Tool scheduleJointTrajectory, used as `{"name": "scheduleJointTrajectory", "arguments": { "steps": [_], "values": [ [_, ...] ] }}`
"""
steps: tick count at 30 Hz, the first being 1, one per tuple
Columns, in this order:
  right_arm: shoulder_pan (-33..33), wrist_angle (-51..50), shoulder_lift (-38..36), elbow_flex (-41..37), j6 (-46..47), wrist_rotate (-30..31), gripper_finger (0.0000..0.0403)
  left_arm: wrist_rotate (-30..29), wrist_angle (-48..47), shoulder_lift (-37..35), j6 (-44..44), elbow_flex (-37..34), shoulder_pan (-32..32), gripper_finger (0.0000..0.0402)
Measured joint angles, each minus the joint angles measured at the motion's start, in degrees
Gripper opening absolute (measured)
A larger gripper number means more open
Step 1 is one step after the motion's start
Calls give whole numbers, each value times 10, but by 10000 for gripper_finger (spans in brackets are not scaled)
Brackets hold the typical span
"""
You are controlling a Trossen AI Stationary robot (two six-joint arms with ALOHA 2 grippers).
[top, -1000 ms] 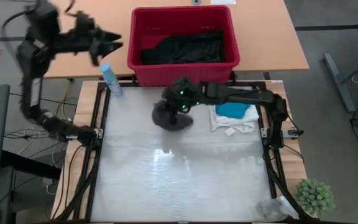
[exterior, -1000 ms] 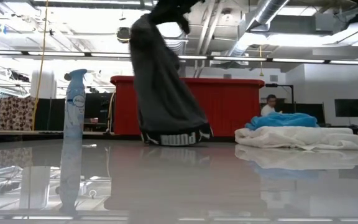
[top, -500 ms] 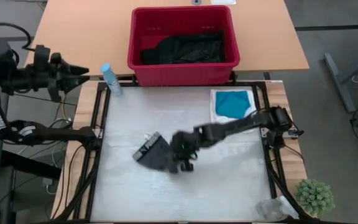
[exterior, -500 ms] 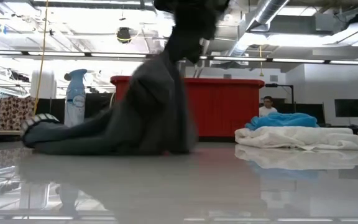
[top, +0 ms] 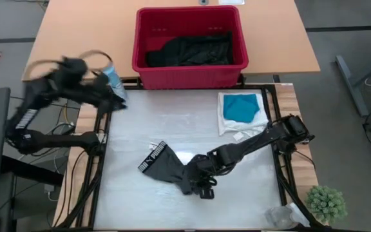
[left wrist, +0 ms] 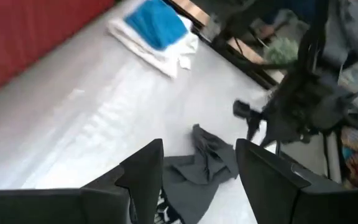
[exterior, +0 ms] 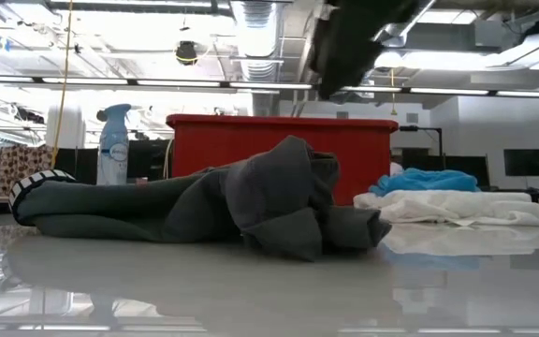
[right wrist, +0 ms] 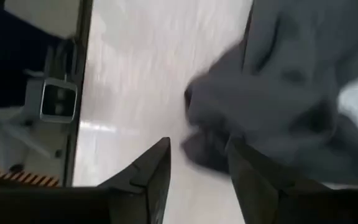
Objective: Fold laundry
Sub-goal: Fold the gray boxers
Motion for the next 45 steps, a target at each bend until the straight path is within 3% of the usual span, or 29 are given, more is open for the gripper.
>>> {"name": "scheduleJointTrajectory", "arguments": {
  "steps": [6, 11, 14, 16, 24, 28, 38, 42, 45],
  "values": [
    [7, -65, -38, 2, 50, 3, 192, -21, 240, -38, -8, -243, -132, 192],
    [10, -95, -93, 2, 82, 8, 193, -150, 358, 4, 75, -330, -239, 192],
    [9, -111, -126, 2, 118, 36, 193, -234, 345, 60, 144, -334, -274, 192],
    [13, -109, -145, 2, 132, 71, 193, -256, 330, 98, 195, -334, -285, 192],
    [37, -107, -188, 2, 155, 165, 193, -191, 341, 239, 317, -334, -294, 192],
    [52, -109, -188, 2, 170, 182, 193, -156, 352, 284, 368, -334, -294, 192],
    [67, -99, -183, -13, 197, 185, 193, -161, 387, 401, 408, -334, -270, 190],
    [68, -88, -183, -19, 198, 186, 193, -144, 380, 426, 404, -334, -253, 153],
    [69, -90, -183, -21, 198, 186, 193, -144, 367, 437, 411, -332, -252, 90]
  ]
}}
